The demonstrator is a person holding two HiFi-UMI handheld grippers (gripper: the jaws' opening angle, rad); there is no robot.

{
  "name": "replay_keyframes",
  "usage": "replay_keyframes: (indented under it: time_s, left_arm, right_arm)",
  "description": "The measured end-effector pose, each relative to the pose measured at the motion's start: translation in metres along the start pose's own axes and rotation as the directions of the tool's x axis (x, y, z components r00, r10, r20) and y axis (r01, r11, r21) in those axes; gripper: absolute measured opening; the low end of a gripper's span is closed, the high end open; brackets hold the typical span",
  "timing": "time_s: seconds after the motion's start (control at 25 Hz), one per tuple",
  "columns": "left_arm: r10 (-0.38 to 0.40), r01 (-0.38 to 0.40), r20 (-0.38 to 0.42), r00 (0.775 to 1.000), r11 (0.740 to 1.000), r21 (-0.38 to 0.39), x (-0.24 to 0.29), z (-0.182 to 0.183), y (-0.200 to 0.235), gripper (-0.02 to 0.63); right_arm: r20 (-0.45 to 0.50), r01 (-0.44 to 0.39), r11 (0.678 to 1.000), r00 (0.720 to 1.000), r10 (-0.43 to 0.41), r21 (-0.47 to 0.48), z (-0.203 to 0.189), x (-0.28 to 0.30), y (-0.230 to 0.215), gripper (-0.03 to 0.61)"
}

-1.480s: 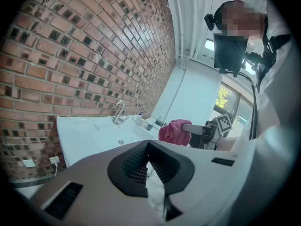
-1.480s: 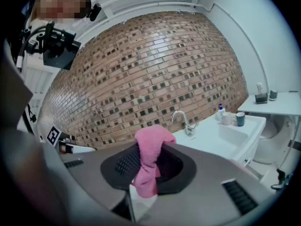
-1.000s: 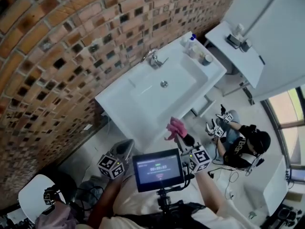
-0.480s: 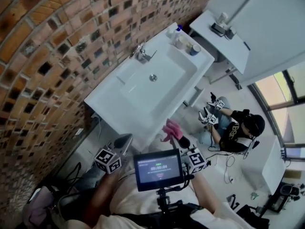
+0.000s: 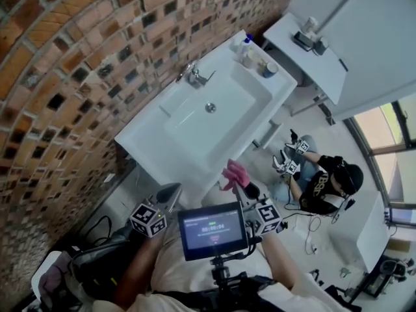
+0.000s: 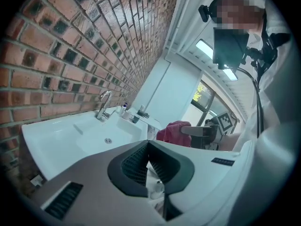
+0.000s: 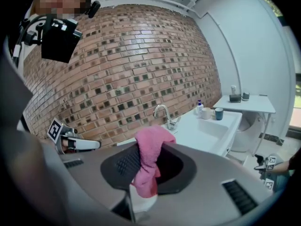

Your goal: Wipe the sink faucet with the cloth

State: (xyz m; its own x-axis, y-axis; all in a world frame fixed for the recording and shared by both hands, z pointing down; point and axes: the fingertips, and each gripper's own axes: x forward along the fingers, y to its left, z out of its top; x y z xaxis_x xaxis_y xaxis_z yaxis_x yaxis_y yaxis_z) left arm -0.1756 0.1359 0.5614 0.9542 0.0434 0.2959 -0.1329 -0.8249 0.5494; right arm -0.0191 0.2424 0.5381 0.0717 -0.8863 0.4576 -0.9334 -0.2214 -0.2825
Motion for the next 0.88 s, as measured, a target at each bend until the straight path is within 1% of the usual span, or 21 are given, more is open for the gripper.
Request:
replay_keyframes:
  time_s: [0.2,0.36,0.44,0.6,0.68,0.88]
  left_arm:
    - [0.066,-0.065,0.022,0.998,0.998,-0.016,0.015,0.016,-0.003,-0.009]
    - [0.128,-0.127,0.037,0.991,0.991,-0.033,0.025,0.026,-0.002,-0.009]
    - [0.154,-0.152,0.043,0.987,0.987,-0.043,0.031,0.029,0.000,-0.009]
    - [0.193,-0.190,0.050,0.980,0.980,-0.061,0.045,0.033,0.001,-0.009]
    - [0.217,-0.213,0.057,0.975,0.975,-0.066,0.053,0.036,0.004,-0.009]
    - [0.260,-0.253,0.089,0.962,0.964,-0.080,0.073,0.048,0.009,-0.009]
  right_arm:
    - [-0.025,-0.080,0.997,0.997,0.079,-0.023,0.021,0.027,-0.017,0.094]
    - [-0.028,-0.139,0.990,0.990,0.138,-0.037,0.041,0.049,-0.033,0.094]
    - [-0.048,-0.160,0.986,0.986,0.159,-0.038,0.050,0.058,-0.041,0.094]
    - [-0.045,-0.202,0.979,0.979,0.201,-0.036,0.062,0.075,-0.057,0.094]
    - [-0.058,-0.219,0.975,0.975,0.217,-0.039,0.066,0.084,-0.065,0.094]
    - [-0.082,-0.260,0.964,0.963,0.256,-0.051,0.075,0.106,-0.086,0.094]
